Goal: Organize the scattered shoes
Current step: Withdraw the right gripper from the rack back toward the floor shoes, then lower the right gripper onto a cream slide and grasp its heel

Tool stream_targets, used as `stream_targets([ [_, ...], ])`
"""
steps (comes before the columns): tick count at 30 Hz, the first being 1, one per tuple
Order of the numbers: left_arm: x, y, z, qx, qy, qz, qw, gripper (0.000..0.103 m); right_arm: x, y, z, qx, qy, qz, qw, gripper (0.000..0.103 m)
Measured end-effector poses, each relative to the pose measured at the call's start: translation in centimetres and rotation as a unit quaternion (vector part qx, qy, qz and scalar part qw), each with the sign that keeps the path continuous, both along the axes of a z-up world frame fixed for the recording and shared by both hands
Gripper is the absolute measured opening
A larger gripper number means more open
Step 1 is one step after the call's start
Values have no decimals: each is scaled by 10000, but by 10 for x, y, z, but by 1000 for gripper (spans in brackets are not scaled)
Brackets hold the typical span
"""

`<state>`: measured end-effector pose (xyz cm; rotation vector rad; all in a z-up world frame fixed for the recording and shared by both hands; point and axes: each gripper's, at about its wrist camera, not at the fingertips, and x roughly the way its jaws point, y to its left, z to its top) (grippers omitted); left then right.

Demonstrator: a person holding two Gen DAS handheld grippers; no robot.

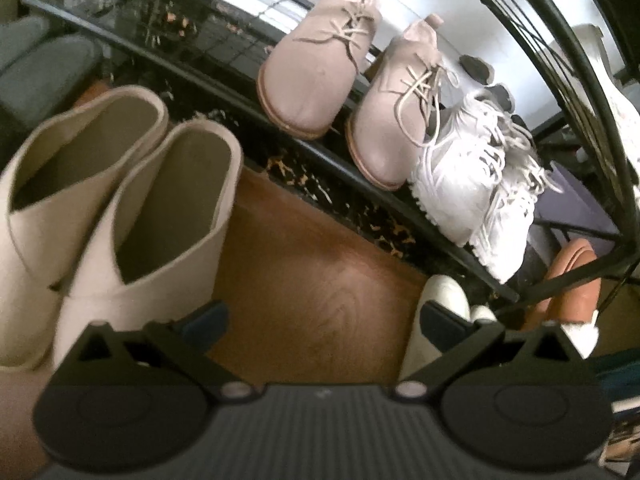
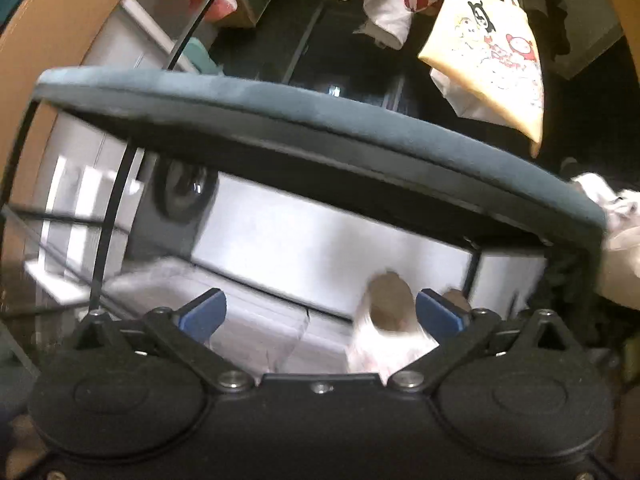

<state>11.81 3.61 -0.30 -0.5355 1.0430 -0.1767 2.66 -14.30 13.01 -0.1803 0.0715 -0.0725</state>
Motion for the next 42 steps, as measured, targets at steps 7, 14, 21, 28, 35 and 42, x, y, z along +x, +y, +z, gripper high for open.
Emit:
stream_targets([
  [7, -11, -10, 11, 676, -346, -136, 9970, 102, -76, -47, -81, 850, 1296, -927, 9835, 103],
  [14, -20, -30, 15, 1579, -710, -491, 9837, 102, -61, -60, -120, 1357, 1778, -1347, 9653, 103],
  [21, -14, -38, 0, 2071, -546, -686, 9744, 102, -43, -69, -139, 1635, 2541, -1064, 9473, 103],
  [28, -17, -45, -2, 2294, -671, -821, 9675, 102, -31, -71, -152, 1635, 2842, -1127, 9380, 103],
  [35, -20, -36, 12, 2229, -987, -451, 9688, 102, -34, -57, -154, 1247, 2851, -930, 9458, 103],
  [42, -18, -32, 16, 2162, -972, -358, 9708, 102, -27, -57, -162, 1242, 3092, -956, 9380, 103],
])
